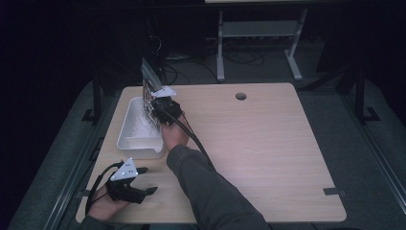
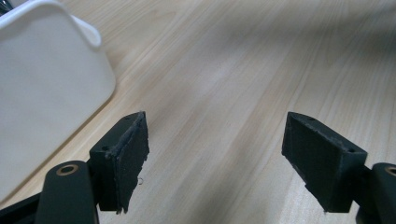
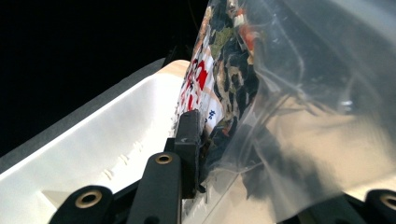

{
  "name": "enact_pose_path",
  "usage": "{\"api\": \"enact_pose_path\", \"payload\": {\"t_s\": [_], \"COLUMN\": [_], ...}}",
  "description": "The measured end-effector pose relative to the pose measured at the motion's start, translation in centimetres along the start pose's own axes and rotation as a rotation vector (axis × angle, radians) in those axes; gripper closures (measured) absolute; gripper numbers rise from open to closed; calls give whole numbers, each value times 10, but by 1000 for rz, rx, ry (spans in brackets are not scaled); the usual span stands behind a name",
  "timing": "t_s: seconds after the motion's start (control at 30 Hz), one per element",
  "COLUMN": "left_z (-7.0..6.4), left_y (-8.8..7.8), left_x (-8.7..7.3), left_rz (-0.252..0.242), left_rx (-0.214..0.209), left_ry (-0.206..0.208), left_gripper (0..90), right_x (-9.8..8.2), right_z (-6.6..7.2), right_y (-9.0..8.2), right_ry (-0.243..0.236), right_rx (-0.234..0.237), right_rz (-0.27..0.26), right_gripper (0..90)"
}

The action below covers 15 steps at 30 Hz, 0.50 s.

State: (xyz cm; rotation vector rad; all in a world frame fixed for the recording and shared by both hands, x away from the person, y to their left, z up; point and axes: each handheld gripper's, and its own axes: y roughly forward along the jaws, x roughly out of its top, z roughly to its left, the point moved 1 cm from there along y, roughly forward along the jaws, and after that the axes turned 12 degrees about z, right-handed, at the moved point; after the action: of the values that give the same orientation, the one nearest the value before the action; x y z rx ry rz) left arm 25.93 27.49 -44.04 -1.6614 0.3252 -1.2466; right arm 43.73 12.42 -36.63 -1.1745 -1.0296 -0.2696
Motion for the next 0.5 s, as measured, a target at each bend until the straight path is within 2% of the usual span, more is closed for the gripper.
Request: {"api": "enact_pose_path", "payload": {"t_s": [0.2, 0.3, 0.37, 0.47, 0.5], "left_z": [0, 0, 0, 0, 0], "left_y": [0, 0, 1, 1, 1], "left_x": [0, 0, 0, 0, 0], "left_rz": [3, 2, 3, 4, 8], "left_rx": [2, 1, 0, -1, 0], "left_ry": [4, 2, 3, 3, 6], "left_gripper": [223, 223, 222, 223, 223], "right_x": [0, 1, 1, 0, 0], "right_z": [3, 2, 0, -6, -7], "right_y": [-2, -2, -2, -2, -1], "right_ry": [0, -8, -14, -4, -1], "right_rx": [6, 32, 68, 150, 153], "right_rz": [4, 0, -9, -15, -8], "right_gripper": [708, 703, 689, 562, 520]}}
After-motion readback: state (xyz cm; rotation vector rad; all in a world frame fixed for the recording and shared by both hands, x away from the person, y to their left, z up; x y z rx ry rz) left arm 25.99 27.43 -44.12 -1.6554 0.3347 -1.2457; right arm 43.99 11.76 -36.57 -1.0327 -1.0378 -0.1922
